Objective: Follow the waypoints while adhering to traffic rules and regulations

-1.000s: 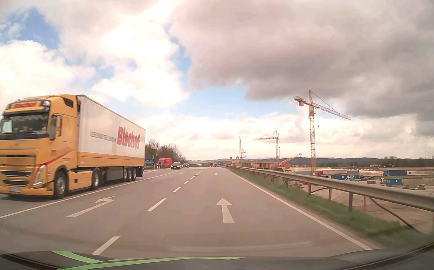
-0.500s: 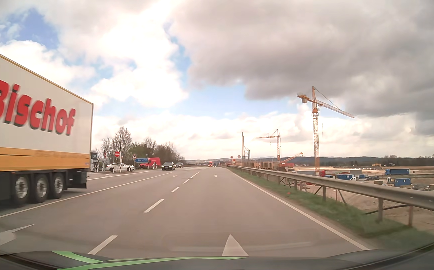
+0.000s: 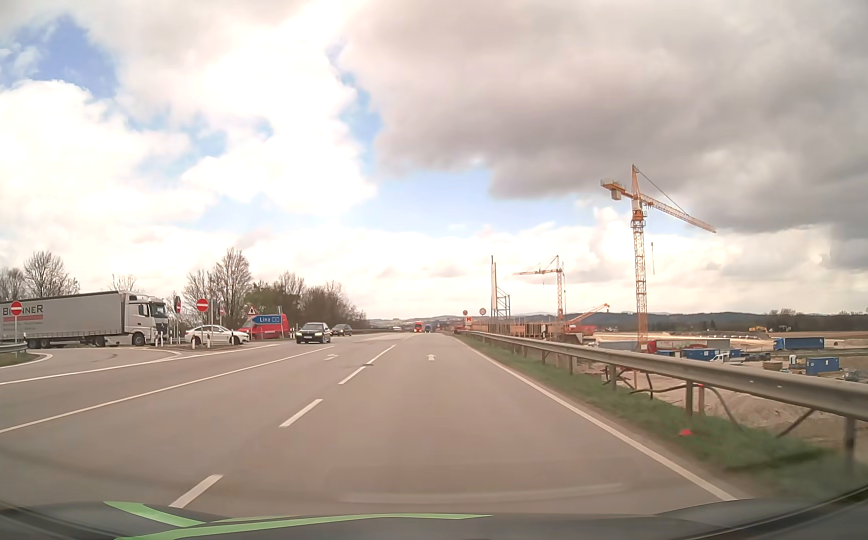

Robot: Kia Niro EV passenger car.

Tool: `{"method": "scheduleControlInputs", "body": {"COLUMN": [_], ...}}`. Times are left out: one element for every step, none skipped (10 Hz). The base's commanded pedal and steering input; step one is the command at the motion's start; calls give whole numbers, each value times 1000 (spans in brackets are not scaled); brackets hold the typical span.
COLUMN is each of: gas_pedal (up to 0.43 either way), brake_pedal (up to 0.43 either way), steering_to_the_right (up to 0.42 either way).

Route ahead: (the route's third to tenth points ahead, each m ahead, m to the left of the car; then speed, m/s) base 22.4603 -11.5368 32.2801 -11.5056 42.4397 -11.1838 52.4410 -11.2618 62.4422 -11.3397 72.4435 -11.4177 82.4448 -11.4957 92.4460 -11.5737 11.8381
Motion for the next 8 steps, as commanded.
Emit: {"method": "scheduleControlInputs", "body": {"gas_pedal": [98, 98, 98, 98, 98, 98, 98, 98], "brake_pedal": [0, 0, 0, 0, 0, 0, 0, 0], "steering_to_the_right": [1, 1, 1, 1, 1, 1, 1, 1]}}
